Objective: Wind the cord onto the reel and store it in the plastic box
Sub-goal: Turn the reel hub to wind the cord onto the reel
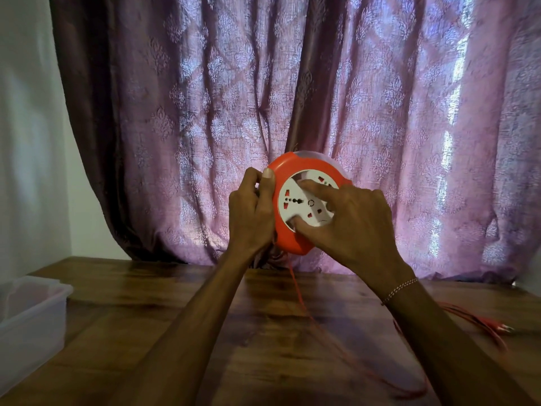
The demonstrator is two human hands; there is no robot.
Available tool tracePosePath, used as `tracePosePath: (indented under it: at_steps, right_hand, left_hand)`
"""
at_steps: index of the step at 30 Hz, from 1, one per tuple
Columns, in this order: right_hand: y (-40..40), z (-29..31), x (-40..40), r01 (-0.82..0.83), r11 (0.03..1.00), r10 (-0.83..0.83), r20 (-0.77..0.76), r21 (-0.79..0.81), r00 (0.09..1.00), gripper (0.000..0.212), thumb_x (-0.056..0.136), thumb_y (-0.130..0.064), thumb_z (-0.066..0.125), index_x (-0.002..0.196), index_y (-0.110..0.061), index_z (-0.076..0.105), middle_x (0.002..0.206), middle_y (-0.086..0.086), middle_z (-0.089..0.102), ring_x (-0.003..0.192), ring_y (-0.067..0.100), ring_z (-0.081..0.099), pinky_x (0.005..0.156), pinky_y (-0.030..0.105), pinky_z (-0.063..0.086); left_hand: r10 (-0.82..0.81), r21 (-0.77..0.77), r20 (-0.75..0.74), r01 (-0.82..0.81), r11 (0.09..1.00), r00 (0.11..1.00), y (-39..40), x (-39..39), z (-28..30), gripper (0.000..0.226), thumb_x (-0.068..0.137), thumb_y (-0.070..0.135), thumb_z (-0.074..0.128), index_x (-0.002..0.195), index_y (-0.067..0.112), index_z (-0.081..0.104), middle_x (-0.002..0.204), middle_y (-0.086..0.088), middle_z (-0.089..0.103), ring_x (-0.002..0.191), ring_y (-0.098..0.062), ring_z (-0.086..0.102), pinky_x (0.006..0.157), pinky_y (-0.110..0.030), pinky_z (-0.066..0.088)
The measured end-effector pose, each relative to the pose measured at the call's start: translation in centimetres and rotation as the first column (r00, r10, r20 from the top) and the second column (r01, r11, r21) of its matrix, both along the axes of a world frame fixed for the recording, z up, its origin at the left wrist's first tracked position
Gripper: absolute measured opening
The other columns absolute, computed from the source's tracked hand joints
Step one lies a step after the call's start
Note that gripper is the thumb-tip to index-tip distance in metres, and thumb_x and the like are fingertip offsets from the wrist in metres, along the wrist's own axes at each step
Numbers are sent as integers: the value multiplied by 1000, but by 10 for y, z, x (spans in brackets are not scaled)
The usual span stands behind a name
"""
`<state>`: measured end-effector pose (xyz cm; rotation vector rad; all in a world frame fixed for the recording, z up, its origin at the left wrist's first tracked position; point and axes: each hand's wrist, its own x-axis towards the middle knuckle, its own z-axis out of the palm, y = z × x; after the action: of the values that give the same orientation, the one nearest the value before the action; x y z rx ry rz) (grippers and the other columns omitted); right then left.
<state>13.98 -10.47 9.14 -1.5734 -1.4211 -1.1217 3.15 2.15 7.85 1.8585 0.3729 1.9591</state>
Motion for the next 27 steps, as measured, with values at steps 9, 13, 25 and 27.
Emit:
tracePosePath:
  at_steps: [9, 13, 25, 27]
  right_hand:
    - [-2, 0, 1, 37, 997, -42, 56, 75, 998, 63, 77, -73, 59, 121, -29, 68, 82, 3, 76, 75, 29, 67, 69, 37, 53]
    - [-6, 8, 10, -115, 992, 102, 211, 50, 972, 24, 87, -31, 69, 108, -20, 74, 98, 3, 71, 87, 28, 53, 68, 38, 47]
    - [-8, 7, 6, 117, 971, -39, 345, -209, 938, 50, 76, -20, 77, 116, -49, 67, 133, 6, 57, 106, 33, 48, 73, 42, 43]
    - [-6, 3, 6, 127, 977, -61, 350, -169, 935, 44, 83, -28, 61, 121, -51, 63, 128, 6, 58, 103, 32, 47, 71, 41, 42]
  left_hand:
    - [7, -33, 7, -6, 999, 1000, 1, 3, -2, 37, 104, 49, 39, 73, 28, 41, 63, 18, 63, 52, -3, 55, 49, -32, 42]
    - [-26, -27, 4, 26, 999, 1000, 2, -1, 0, 38, 105, 46, 41, 73, 27, 39, 57, 13, 55, 50, -7, 43, 52, -44, 39]
    - [-41, -44, -23, 40, 998, 999, 2, -1, -1, 38, 103, 53, 39, 75, 27, 41, 60, 14, 59, 53, -4, 51, 51, -41, 43]
    - [-43, -41, -17, 42, 998, 999, 4, -1, -2, 37, 105, 47, 41, 75, 26, 41, 60, 15, 59, 52, -4, 51, 52, -41, 43]
